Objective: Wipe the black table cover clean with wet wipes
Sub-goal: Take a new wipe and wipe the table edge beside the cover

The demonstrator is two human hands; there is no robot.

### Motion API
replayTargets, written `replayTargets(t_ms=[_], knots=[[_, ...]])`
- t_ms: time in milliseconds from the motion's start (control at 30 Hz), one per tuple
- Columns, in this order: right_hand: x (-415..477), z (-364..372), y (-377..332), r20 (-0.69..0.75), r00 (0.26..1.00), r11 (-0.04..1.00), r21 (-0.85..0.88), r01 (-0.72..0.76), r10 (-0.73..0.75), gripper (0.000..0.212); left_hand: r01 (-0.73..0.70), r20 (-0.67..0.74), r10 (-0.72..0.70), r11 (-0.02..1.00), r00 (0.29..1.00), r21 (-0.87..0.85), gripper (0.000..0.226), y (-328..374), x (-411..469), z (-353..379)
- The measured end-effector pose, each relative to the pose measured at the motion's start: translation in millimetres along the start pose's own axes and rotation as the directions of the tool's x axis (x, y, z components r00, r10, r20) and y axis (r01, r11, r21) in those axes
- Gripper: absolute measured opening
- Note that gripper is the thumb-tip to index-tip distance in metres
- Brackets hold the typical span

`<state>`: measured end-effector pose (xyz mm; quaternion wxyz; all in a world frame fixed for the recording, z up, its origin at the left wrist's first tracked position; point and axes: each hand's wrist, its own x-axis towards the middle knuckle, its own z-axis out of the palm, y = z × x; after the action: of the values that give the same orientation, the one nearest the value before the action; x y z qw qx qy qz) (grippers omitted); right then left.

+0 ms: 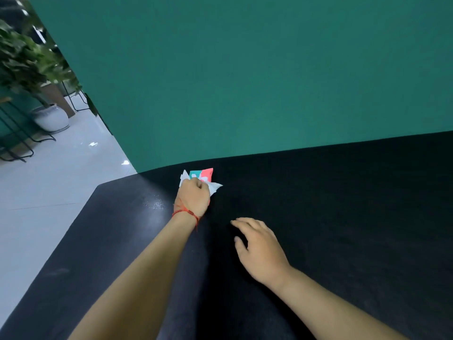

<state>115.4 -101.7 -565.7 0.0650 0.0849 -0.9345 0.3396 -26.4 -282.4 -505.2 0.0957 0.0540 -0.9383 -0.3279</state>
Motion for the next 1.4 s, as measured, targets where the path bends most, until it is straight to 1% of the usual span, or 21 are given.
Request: replayTargets(t_ms=[67,133,200,267,300,367,433,567,633,700,800,833,900,933,967,1033,1100,1200,1267,1333,1400], knots=[[-1,-12,-1,-0.031,0.998,0.997,0.064,-0.050,0.052,0.041,-0.031,-0.004,0.031,0.997,1.000,-0.070,0.046,7,-23,-12],[-12,-24,-2,-0.018,0.998,0.998,0.039,-0.052,0.052,0.039,-0.033,-0.022,0.032,0.997,0.999,-0.068,0.048,7,-49,-26],[-26,-31,-4,0.013,0.999,0.999,0.002,-0.035,0.035,0.039,-0.030,-0.005,0.030,0.998,1.000,-0.061,0.035,-8,-66,-36],[-42,-35,-5,0.049,0.998,0.999,-0.026,-0.034,0.036,0.040,-0.020,0.073,0.023,0.999,0.997,-0.045,0.019,-27,-82,-41],[-49,-36,-6,0.061,0.997,0.999,-0.033,-0.039,0.041,0.040,-0.010,0.100,0.012,1.000,0.995,-0.021,0.020,-36,-88,-43],[-61,-36,-9,0.074,0.996,0.998,-0.045,-0.038,0.041,0.041,0.041,0.085,-0.044,0.999,0.995,0.031,0.033,-50,-93,-45],[-69,-37,-13,0.083,0.996,0.998,-0.060,-0.026,0.031,0.042,0.122,0.056,-0.122,0.992,0.991,0.009,0.045,-51,-86,-50],[-75,-40,-17,0.109,0.994,0.995,-0.103,-0.003,0.014,0.045,0.219,0.130,-0.216,0.976,0.968,-0.007,0.062,-46,-54,-49],[-76,-38,-12,0.117,0.993,0.992,-0.128,0.000,0.015,0.048,0.251,0.146,-0.238,0.965,0.960,-0.074,0.071,-39,-37,-44],[-75,-32,1,0.110,0.994,0.985,-0.175,0.003,0.017,0.049,0.269,0.179,-0.241,0.951,0.954,-0.150,0.076,-38,-13,-33],[-80,-26,8,0.094,0.996,0.976,-0.218,0.023,-0.002,0.050,0.185,0.183,-0.147,0.959,0.972,-0.214,0.065,-37,2,-20],[-80,-24,9,0.089,0.996,0.976,-0.218,0.022,-0.003,0.050,0.127,0.163,-0.100,0.978,0.982,-0.163,0.059,-38,6,-14],[-77,-23,10,0.073,0.997,0.975,-0.222,0.019,-0.003,0.051,-0.037,0.140,0.018,0.991,0.990,0.132,0.048,-37,8,-1],[-75,-22,11,0.064,0.998,0.974,-0.225,0.016,-0.002,0.051,-0.102,0.151,0.060,0.953,0.987,0.286,0.047,-35,8,4],[-75,-19,12,0.057,0.998,0.974,-0.227,0.016,-0.004,0.051,-0.138,0.175,0.074,0.911,0.982,0.390,0.047,-34,8,7],[-76,-16,13,0.042,0.999,0.972,-0.233,0.021,-0.011,0.051,-0.186,0.193,0.099,0.840,0.976,0.509,0.047,-35,8,13],[-77,-13,14,0.028,0.999,0.971,-0.239,0.024,-0.018,0.051,-0.195,0.189,0.107,0.813,0.976,0.549,0.046,-33,12,15],[-77,-14,14,0.034,0.999,0.976,-0.218,0.024,-0.017,0.050,-0.041,0.219,-0.062,0.897,0.974,0.440,0.045,-30,29,11],[-76,-16,13,0.047,0.999,0.980,-0.199,0.026,-0.016,0.050,0.111,0.199,-0.182,0.940,0.963,0.324,0.057,-33,37,7],[-75,-20,13,0.062,0.998,0.984,-0.179,0.027,-0.016,0.050,0.194,0.145,-0.212,0.973,0.966,0.126,0.065,-28,38,8],[-72,-24,15,0.079,0.997,0.991,-0.130,0.024,-0.013,0.049,0.227,0.144,-0.213,0.969,0.967,-0.094,0.072,-11,31,10]])
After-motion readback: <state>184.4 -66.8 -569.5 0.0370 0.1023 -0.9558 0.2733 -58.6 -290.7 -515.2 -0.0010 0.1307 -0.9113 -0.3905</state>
